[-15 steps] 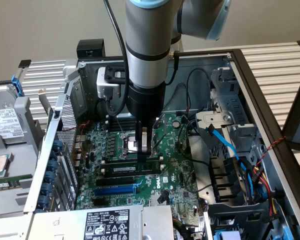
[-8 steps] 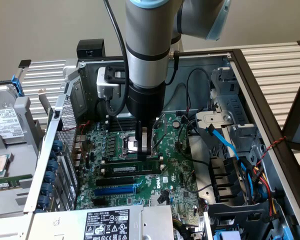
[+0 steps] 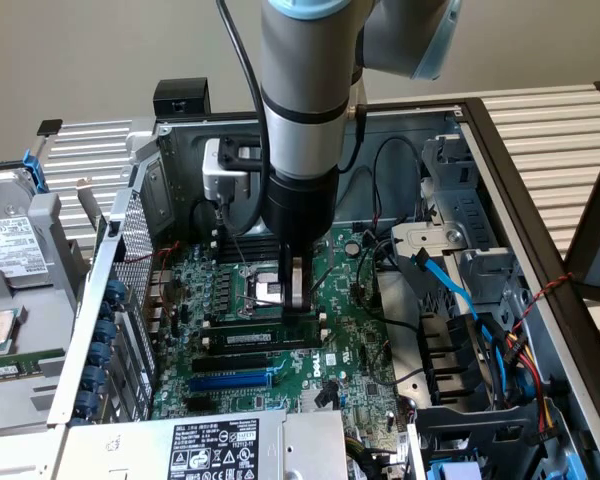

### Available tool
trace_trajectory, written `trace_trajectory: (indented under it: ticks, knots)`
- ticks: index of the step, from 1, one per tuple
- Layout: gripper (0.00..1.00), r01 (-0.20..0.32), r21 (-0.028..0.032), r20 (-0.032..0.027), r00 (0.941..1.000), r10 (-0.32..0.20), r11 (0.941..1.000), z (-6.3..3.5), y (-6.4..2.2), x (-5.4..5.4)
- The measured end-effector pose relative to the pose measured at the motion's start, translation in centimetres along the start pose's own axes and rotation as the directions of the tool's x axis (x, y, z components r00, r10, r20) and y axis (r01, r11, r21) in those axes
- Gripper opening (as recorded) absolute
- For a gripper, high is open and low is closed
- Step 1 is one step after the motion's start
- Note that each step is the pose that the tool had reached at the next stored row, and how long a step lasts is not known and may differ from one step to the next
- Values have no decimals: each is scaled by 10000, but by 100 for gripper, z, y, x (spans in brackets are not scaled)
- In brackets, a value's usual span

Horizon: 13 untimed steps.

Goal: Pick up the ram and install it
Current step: 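Press down the ram until it locks into place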

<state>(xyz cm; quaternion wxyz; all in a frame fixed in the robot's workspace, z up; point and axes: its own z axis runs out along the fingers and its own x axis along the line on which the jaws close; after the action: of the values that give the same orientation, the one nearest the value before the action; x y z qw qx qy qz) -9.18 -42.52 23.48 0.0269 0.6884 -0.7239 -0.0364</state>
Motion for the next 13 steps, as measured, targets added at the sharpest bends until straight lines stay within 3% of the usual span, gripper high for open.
trace_trajectory:
  ticks: [2, 13]
  knots:
    - [11, -3, 0, -42, 10000, 3, 10000, 3, 0, 0]
    - [11, -13, 6, -150, 9999, 13, 10000, 22, -1, 1]
